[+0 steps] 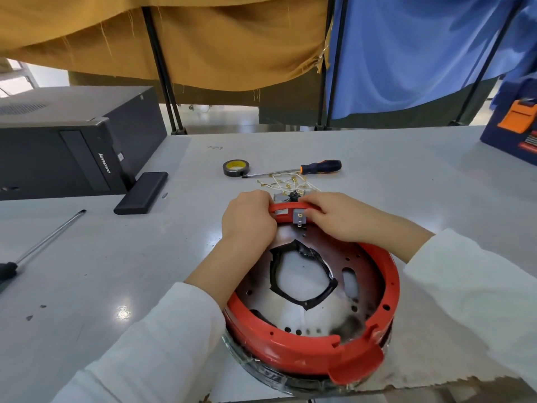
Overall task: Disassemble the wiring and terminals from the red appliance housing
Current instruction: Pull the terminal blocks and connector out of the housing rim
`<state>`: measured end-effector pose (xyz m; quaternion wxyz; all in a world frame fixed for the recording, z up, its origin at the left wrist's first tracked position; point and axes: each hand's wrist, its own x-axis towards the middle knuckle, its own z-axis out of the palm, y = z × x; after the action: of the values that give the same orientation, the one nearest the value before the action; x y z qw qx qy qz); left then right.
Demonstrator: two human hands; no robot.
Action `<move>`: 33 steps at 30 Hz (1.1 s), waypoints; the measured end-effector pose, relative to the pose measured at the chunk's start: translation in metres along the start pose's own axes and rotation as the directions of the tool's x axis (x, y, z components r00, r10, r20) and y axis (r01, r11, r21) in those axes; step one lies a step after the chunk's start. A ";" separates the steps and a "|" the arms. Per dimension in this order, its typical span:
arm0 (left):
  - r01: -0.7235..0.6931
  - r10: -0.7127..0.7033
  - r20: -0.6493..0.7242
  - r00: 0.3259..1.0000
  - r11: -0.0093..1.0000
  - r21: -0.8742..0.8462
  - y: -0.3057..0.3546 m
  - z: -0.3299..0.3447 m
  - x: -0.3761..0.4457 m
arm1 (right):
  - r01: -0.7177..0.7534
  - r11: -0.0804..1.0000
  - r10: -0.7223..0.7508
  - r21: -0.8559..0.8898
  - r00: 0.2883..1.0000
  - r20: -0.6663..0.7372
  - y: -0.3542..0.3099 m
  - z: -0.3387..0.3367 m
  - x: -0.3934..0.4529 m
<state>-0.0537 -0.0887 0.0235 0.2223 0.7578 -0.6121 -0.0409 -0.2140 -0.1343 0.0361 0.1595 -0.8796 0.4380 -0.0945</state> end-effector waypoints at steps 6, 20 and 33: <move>-0.127 0.119 0.147 0.982 0.991 0.048 -0.005 -0.009 -0.002 | 0.087 0.994 -0.089 -0.073 0.996 -0.023 -0.003 0.008 0.004; -0.282 0.274 0.070 0.959 0.949 0.140 -0.005 0.006 0.003 | 0.141 0.960 -0.166 -0.240 0.982 -0.088 -0.002 0.017 0.011; -0.152 0.175 -0.066 0.982 0.953 0.262 0.004 0.012 0.008 | 0.159 0.962 -0.188 -0.224 0.975 -0.118 0.000 0.020 0.018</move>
<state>-0.0595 -0.1003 0.0160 0.1520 0.7279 -0.6625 0.0903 -0.1973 -0.1445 0.0183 0.0248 -0.9180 0.3766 -0.1215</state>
